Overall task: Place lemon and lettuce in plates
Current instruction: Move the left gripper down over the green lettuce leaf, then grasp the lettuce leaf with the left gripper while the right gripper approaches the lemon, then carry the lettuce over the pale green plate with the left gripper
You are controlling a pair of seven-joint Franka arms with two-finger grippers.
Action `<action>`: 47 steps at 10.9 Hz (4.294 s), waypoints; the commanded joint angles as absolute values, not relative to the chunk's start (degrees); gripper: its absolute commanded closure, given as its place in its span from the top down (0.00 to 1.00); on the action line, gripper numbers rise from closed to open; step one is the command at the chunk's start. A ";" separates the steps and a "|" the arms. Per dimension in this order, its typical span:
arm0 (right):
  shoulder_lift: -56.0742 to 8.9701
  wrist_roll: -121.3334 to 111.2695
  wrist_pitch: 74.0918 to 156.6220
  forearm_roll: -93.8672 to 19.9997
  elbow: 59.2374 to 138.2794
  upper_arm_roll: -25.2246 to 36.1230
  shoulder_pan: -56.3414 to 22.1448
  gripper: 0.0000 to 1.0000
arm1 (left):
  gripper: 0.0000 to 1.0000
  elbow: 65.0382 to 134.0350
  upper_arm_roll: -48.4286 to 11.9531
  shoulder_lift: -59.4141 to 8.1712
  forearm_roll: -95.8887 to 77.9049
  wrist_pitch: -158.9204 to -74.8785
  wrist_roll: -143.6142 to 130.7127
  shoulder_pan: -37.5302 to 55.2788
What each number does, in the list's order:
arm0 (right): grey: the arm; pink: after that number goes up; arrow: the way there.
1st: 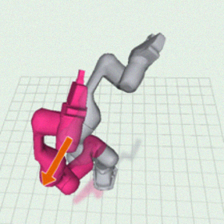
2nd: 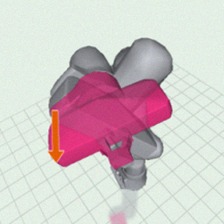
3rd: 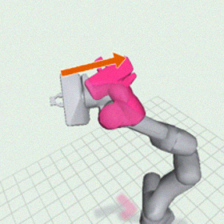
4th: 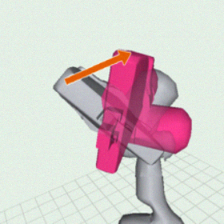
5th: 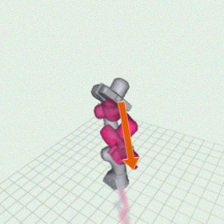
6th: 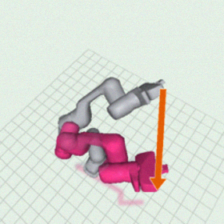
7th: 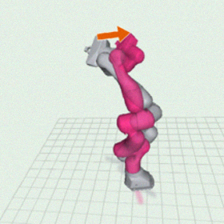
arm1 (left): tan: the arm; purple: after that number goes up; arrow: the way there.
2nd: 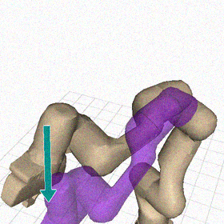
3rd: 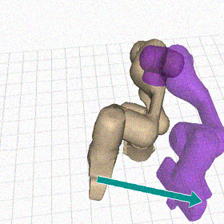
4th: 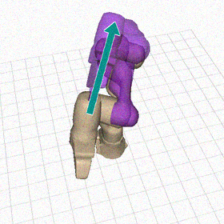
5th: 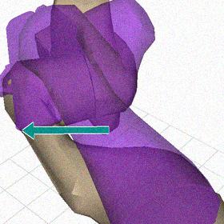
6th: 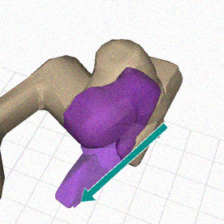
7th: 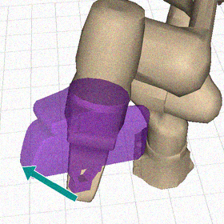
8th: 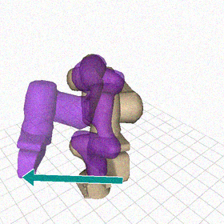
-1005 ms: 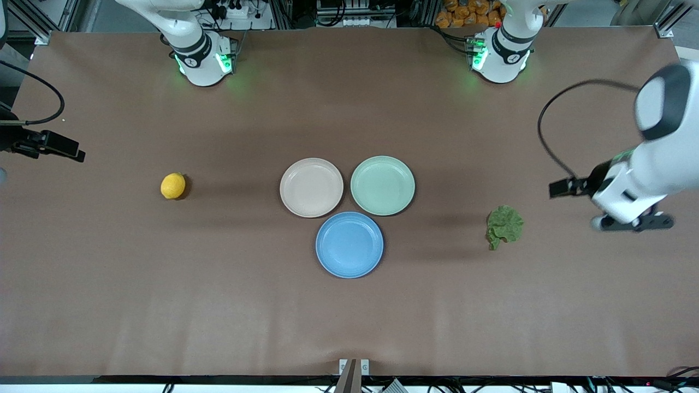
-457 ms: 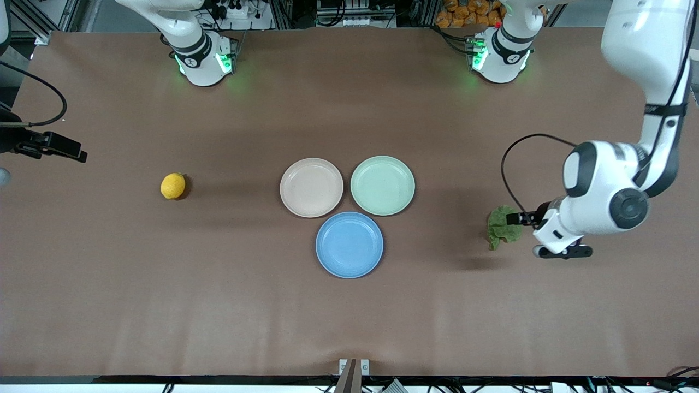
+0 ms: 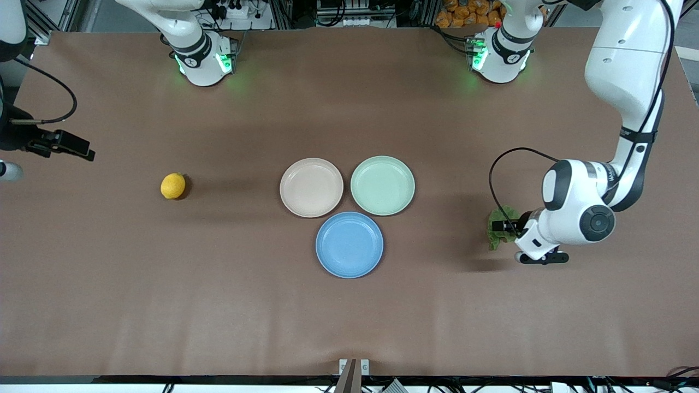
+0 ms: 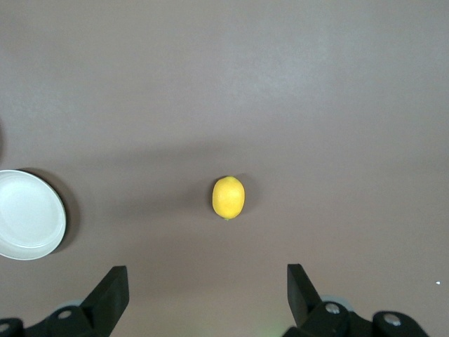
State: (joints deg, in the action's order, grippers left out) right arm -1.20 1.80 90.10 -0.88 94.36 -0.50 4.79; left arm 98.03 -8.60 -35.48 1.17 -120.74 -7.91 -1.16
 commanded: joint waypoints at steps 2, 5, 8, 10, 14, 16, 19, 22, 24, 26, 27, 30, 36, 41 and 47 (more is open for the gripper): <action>5.26 2.29 95.26 -0.18 104.04 -0.70 4.92 1.00 | 0.82 97.29 -8.26 -37.97 0.79 -122.69 -9.66 1.22; 8.34 2.29 98.87 -0.18 109.59 -0.62 5.01 1.00 | 0.77 97.21 -8.17 -39.28 1.84 -124.79 -11.43 1.49; 8.44 2.29 102.11 -0.18 112.05 -0.62 5.01 1.00 | 0.59 97.21 -8.17 -39.81 2.46 -125.51 -11.43 1.49; 8.44 2.20 102.04 -0.26 112.41 -0.53 5.10 1.00 | 0.35 97.03 -8.17 -39.99 2.99 -125.51 -11.51 1.49; 7.83 1.24 101.78 -0.26 113.46 -0.53 5.71 1.00 | 0.00 97.03 -8.26 -39.73 2.99 -125.42 -11.95 1.67; 7.03 0.26 106.49 -0.35 116.70 -0.53 6.41 1.00 | 0.00 96.94 -8.26 -39.11 2.99 -124.98 -15.02 2.90; 3.71 0.26 118.44 -0.35 123.21 -0.53 6.42 1.00 | 0.00 95.46 -8.61 -36.75 2.90 -120.44 -20.81 5.97; 0.36 0.18 119.80 -0.35 123.92 -0.53 6.41 1.00 | 0.00 89.49 -9.57 -35.07 0.98 -111.29 -25.21 9.48; -2.10 0.18 120.06 -0.35 124.27 -0.53 6.50 1.00 | 0.00 87.11 -11.76 -35.07 -2.62 -109.69 -30.12 9.93; -4.38 0.18 120.23 -0.61 124.28 -0.53 6.50 1.00 | 0.00 86.75 -15.62 -35.16 -2.90 -109.78 -35.22 10.02; -5.09 0.18 120.76 -0.79 124.28 -0.53 6.50 1.00 | 0.00 85.96 -16.34 -35.50 -2.90 -109.78 -36.90 10.89; -6.59 0.18 124.96 -0.88 126.29 -0.62 6.50 1.00 | 0.00 84.65 -16.09 -37.00 -2.90 -111.70 -41.64 16.42; -11.94 0.18 133.41 -0.97 129.29 -0.62 6.24 1.00 | 0.00 84.64 -16.00 -41.82 -2.72 -118.03 -52.37 23.90; -13.27 0.26 140.69 -0.97 133.67 -0.62 6.24 1.00 | 1.00 84.81 -15.82 -43.42 -2.37 -118.48 -56.67 25.14; -15.03 0.35 144.84 -0.97 135.26 -0.70 6.06 1.00 | 1.00 84.64 -15.47 -34.30 4.98 -111.20 -60.21 23.65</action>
